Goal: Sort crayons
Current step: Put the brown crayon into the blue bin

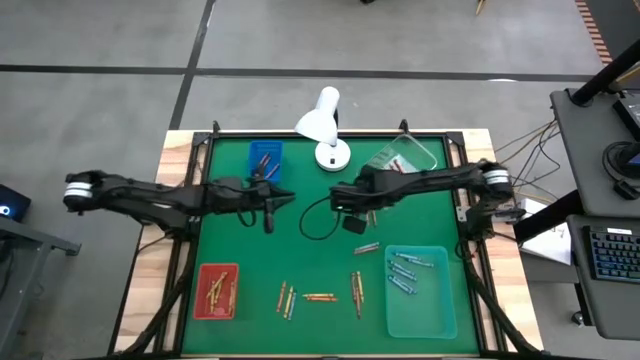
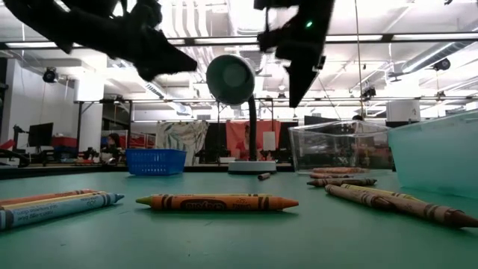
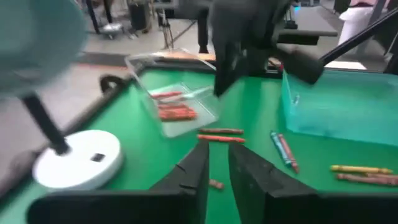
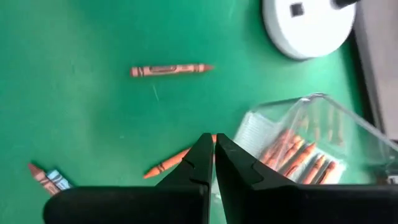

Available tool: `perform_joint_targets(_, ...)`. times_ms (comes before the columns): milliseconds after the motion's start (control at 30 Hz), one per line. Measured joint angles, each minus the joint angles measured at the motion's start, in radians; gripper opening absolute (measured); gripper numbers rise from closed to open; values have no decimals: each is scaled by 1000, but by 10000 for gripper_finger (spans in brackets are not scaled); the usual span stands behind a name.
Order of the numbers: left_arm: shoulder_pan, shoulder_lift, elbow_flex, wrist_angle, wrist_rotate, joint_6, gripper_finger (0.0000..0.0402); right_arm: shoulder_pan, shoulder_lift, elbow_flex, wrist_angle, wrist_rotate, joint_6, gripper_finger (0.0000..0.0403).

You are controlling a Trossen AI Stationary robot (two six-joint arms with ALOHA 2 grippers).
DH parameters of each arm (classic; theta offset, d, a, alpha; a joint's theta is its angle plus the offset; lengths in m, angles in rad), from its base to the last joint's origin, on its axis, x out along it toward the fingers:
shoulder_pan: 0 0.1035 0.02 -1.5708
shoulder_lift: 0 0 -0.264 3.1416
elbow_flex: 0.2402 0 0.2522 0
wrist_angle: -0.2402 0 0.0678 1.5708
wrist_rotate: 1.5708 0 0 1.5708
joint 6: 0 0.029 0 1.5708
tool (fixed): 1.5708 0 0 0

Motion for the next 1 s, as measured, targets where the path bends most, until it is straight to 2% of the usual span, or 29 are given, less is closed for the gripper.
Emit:
perform_joint_targets(267, -35, 312, 33, 288, -18, -123, 117, 29, -283, -267, 289, 63, -1, 9)
perform_joint_targets(500, -38, 573, 172, 313, -177, -223, 159, 66, -466, -435, 488, 148, -4, 9)
perform_joint_targets(667, -39, 716, 275, 313, -212, -251, 176, 68, -515, -486, 533, 157, -6, 9)
perform_joint_targets(1000, -41, 930, 420, 309, -246, -302, 196, 67, -500, -507, 537, 156, -16, 9)
